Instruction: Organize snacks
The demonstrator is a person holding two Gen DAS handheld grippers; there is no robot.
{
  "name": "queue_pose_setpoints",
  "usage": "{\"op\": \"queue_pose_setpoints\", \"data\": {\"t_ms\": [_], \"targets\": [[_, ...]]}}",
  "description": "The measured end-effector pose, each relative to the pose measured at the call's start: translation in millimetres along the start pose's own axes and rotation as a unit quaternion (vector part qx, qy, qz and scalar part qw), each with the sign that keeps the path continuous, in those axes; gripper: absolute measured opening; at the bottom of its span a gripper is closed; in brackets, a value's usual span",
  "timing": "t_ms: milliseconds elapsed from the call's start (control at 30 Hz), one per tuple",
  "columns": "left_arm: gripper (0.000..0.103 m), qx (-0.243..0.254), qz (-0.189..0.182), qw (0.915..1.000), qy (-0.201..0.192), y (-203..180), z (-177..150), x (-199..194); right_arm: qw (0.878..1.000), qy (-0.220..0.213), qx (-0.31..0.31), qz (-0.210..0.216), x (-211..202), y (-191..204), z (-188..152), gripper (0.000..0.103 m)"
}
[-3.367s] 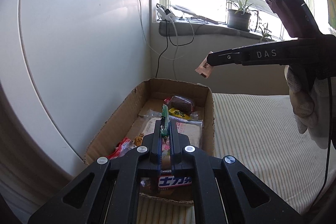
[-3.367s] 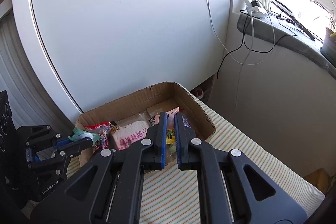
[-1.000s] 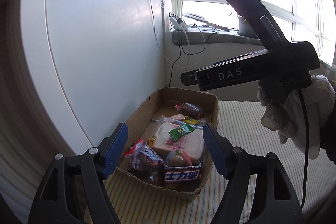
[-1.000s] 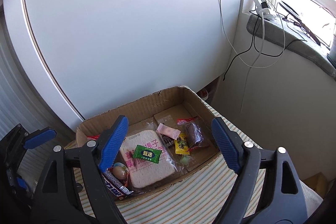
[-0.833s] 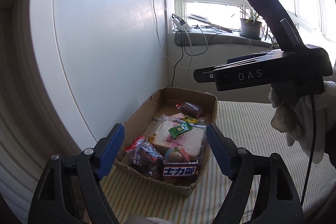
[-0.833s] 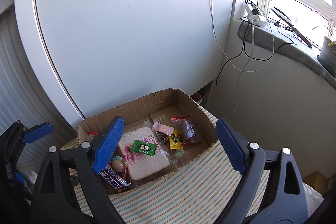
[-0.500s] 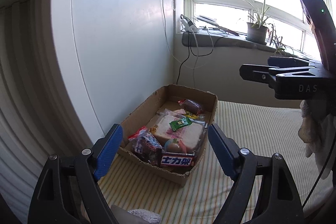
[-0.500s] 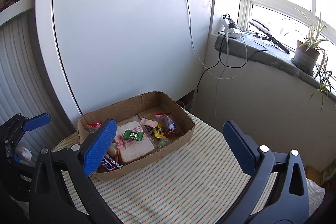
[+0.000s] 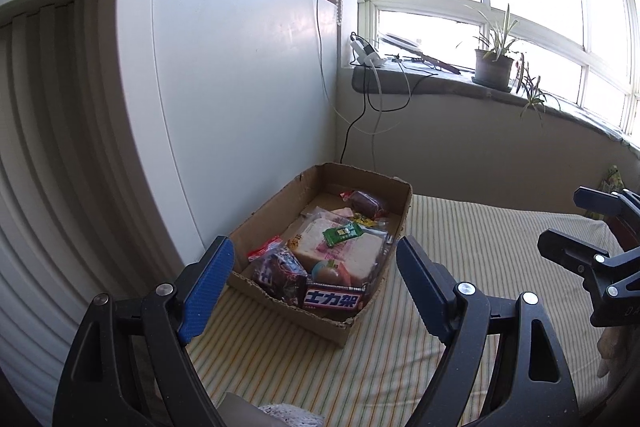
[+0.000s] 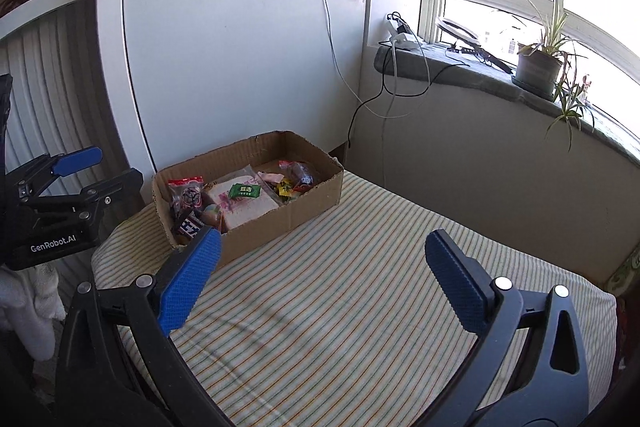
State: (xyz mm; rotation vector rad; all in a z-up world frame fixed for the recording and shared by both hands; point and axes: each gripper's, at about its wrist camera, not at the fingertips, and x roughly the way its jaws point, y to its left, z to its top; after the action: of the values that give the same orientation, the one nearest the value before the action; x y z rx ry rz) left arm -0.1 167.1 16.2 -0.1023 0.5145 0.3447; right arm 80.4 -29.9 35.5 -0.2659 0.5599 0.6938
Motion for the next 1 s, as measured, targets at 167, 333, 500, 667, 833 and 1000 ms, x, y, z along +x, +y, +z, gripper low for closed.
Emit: {"op": "queue_pose_setpoints", "data": {"t_ms": [167,333,500,667,833,1000], "targets": [[0.083,0.004,0.0,1.0,-0.003,-3.2,1.6,0.0,1.0,0.0,0.017,0.002,-7.5,-6.1,-5.1,0.103],[0.083,0.004,0.002,1.0,-0.003,-4.6,1.0,-1.1,1.0,-0.006,0.019,-0.001,-12.5,-7.7,-4.7,0.103],[0.083,0.002,0.003,1.0,-0.004,-4.8,0.2,-1.9,1.0,-0.005,0.026,0.001,-12.0,-9.4,-5.3,0.103],[0.083,0.0,0.003,1.0,-0.002,-5.0,-0.5,-1.6,1.0,-0.005,0.025,0.0,-11.1,-7.6,-6.3,0.103],[0.083,-0.001,0.002,1.0,-0.001,-4.9,-0.5,-1.7,1.0,-0.002,0.025,0.0,-10.8,-7.0,-7.4,0.103],[0.083,-0.001,0.003,1.0,-0.001,-5.2,-1.0,-2.4,1.0,0.0,0.026,0.001,-10.8,-7.2,-10.4,0.103]]}}
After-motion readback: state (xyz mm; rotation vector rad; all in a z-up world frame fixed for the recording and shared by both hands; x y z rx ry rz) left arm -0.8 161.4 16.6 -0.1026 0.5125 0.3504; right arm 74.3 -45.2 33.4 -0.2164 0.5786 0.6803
